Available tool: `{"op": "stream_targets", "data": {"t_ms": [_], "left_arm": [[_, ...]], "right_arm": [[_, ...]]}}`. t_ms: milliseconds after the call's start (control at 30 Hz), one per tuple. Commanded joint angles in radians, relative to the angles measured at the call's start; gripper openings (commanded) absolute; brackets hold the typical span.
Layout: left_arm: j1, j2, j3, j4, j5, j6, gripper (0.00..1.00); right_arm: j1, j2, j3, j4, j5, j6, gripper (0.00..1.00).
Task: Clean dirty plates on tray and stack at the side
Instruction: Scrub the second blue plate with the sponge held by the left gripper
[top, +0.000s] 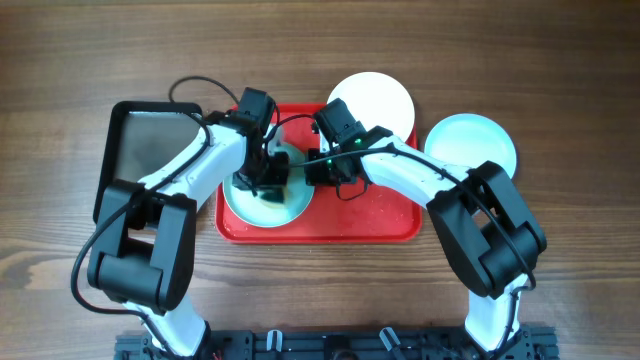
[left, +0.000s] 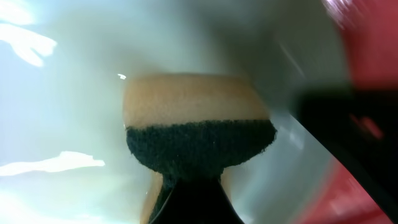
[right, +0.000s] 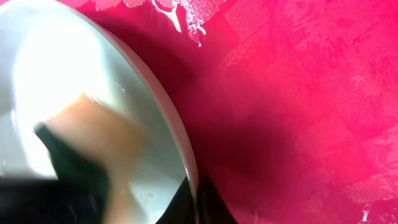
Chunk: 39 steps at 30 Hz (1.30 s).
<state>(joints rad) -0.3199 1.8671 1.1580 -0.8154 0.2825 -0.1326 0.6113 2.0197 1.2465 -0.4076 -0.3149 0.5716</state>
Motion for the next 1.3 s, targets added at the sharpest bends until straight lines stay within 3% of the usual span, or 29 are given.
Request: {"op": "stream_targets", "data": {"t_ms": [0,67,133,300,500,667,767,933,1100,1267], "left_arm": [[-0.015,0.027,-0.035,-0.018,0.250,0.132,0.04],[-0.008,0.027,-0.035,-0.022,0.195,0.113,0.04],[0.004,0.027,-0.035,-0.048,0.050,0.045,0.04],[0.064,0.027,-0.035,-0.124,-0.476,-0.222,0.04],[0.079,0.027,-0.034,-0.086,-0.695,-0.378,0.04],[0.060,0.027,-0.034,0.019,-0.674,-0.361,0.04],[0.037,0.027,-0.034,0.134,-0.532,-0.250,0.04],[0.019,0.027,-0.034,0.302,-0.175,-0.059,0.04],[0.019,0.027,-0.034,0.286,0.074,0.066,0.04],[0.019,0.027,-0.034,0.177,0.104,0.151,0.04]], "right_arm": [[0.002,0.021,0.012,0.018,-0.051,0.011,0.04],[0.002,0.021,0.012,0.016,-0.051,0.011,0.04],[0.002,0.021,0.012,0.017,-0.051,0.011,0.04],[-0.003,0.021,0.012,0.008,-0.052,0.008,0.04],[-0.016,0.021,0.012,0.003,-0.051,0.015,0.04],[-0.015,0.021,0.012,-0.001,-0.052,0.014,0.04],[-0.015,0.021,0.010,-0.001,-0.052,0.011,0.04],[-0.014,0.021,0.010,-0.004,-0.052,0.005,0.04],[-0.014,0.021,0.010,-0.004,-0.052,0.004,0.04],[-0.014,0.021,0.010,-0.004,-0.052,0.004,0.04]]}}
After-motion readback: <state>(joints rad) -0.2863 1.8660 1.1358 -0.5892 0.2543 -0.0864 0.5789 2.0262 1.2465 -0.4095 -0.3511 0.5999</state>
